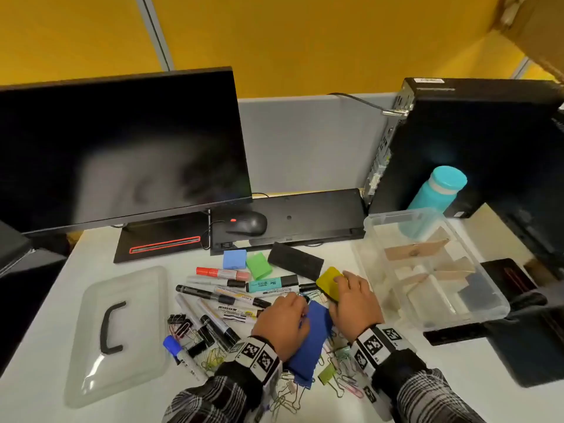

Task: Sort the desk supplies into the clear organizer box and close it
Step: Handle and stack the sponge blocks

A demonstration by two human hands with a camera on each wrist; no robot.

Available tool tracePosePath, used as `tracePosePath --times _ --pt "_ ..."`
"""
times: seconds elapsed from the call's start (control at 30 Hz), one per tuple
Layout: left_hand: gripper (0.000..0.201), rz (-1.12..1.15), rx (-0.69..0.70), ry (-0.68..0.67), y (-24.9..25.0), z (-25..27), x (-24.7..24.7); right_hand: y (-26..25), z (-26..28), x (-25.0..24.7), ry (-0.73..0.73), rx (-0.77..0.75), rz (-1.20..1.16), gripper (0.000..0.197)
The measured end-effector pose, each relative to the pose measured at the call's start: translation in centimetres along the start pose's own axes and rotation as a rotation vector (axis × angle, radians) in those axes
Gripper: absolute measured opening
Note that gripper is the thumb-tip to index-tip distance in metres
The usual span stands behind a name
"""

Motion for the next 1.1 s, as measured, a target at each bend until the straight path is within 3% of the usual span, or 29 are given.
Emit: tracePosePath --times 0.1,0.23,0.43,0.53,0.7,0.87,0.97,1.1 --pt "0.051 -0.099 0.008 -0.076 0.5 -0.3 1.3 1.3 0.2 1.2 -0.046 0.11 0.041 0.056" --pt "0.084 -0.173 0.023 -0.184 0.7 -0.6 2.2 1.8 0.0 1.2 -0.034 0.081 0.052 0.062" --pt "0.091 -0.29 0.018 -0.154 2.1 -0.5 2.3 1.6 0.0 0.0 0.037 0.08 0.031 0.07" --pt "0.093 -0.261 -0.015 -0.178 2.4 -0.5 2.7 1.2 0.1 -1.6 0.148 0.105 -0.152 0.072" --pt "0.101 0.14 -0.103 -0.115 1.3 -0.2 2.4 1.2 0.5 -3.3 0.301 0.101 -0.817 0.07" --pt "0.086 0.76 -0.111 -0.058 -2.0 1.2 0.5 0.9 1.4 -3.4 0.162 0.14 -1.156 0.052" --pt "0.076 0.99 -0.163 -0.051 -4.1 1.7 -0.5 0.8 1.4 -3.2 0.095 0.147 -1.336 0.036" --pt "0.053 1.179 -0.229 -0.095 -6.0 2.2 -1.6 0.6 1.3 -2.0 0.06 0.205 -1.573 0.042"
Point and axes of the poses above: each hand's wrist, its own z-axis away from the middle knuckle, its own x-axis out of the palm, y = z × x, the point moved 4 cm from there along -z, towards the middle knuckle, and after that the axes turned 15 degrees about -z, right-handed, at the moved point
